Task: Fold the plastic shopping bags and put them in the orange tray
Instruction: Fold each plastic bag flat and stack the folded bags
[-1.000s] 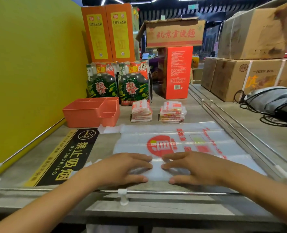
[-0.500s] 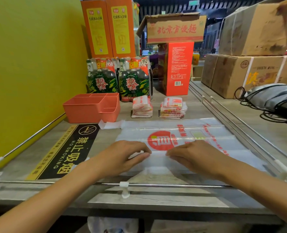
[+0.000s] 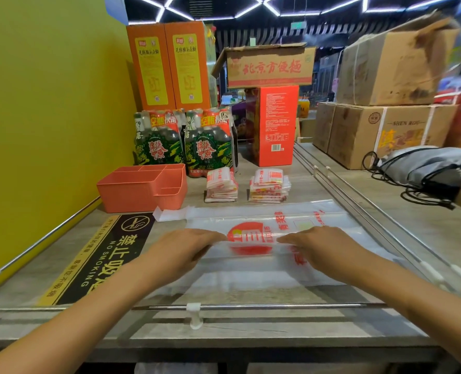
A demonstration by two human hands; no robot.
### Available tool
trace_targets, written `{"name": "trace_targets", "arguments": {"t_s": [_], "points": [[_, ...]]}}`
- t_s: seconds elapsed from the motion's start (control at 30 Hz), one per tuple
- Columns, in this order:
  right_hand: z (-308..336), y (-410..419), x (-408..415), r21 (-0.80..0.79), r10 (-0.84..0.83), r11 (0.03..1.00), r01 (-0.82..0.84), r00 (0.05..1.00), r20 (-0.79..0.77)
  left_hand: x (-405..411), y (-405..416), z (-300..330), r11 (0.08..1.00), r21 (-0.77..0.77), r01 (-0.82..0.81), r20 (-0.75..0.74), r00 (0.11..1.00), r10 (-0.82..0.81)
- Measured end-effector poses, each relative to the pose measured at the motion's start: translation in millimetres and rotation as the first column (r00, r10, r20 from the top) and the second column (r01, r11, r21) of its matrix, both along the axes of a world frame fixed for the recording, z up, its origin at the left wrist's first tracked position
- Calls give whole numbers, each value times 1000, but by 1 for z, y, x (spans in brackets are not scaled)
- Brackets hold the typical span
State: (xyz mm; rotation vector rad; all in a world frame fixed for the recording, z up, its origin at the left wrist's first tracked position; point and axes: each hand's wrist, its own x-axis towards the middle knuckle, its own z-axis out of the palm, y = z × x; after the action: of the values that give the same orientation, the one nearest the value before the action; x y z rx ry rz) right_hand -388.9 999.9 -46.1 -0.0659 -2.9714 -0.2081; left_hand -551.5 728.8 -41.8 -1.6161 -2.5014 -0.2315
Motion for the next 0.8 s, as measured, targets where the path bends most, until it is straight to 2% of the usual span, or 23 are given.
{"name": "trace_targets", "arguments": {"t_s": [0.1, 0.27, 0.37, 0.5, 0.63, 0.73, 0.8], "points": [[3, 4, 4, 14, -42, 999, 43, 999, -31, 2, -2, 4, 999, -7, -45, 15, 999, 45], [31, -4, 24, -32, -72, 997, 68, 987, -144, 20, -14, 32, 984, 133, -118, 43, 993, 113], [66, -13, 41, -54, -52, 998, 40, 970, -237, 33, -21, 62, 962, 240, -130, -14, 990, 137], [113, -24, 59, -22, 12, 999, -27, 871, -491, 44, -29, 110, 920, 390, -22, -93, 994, 63], [155, -21, 67, 107, 100, 993, -43, 778, -620, 50, -30, 155, 837, 546, 33, -171, 983, 73], [177, -18, 68, 158, 154, 986, -60, 700, -697, 52, -28, 186, 808, 580, 108, -261, 964, 58], [185, -13, 65, 171, 171, 983, -69, 686, -707, 48, -22, 199, 811, 576, 104, -280, 957, 76]]}}
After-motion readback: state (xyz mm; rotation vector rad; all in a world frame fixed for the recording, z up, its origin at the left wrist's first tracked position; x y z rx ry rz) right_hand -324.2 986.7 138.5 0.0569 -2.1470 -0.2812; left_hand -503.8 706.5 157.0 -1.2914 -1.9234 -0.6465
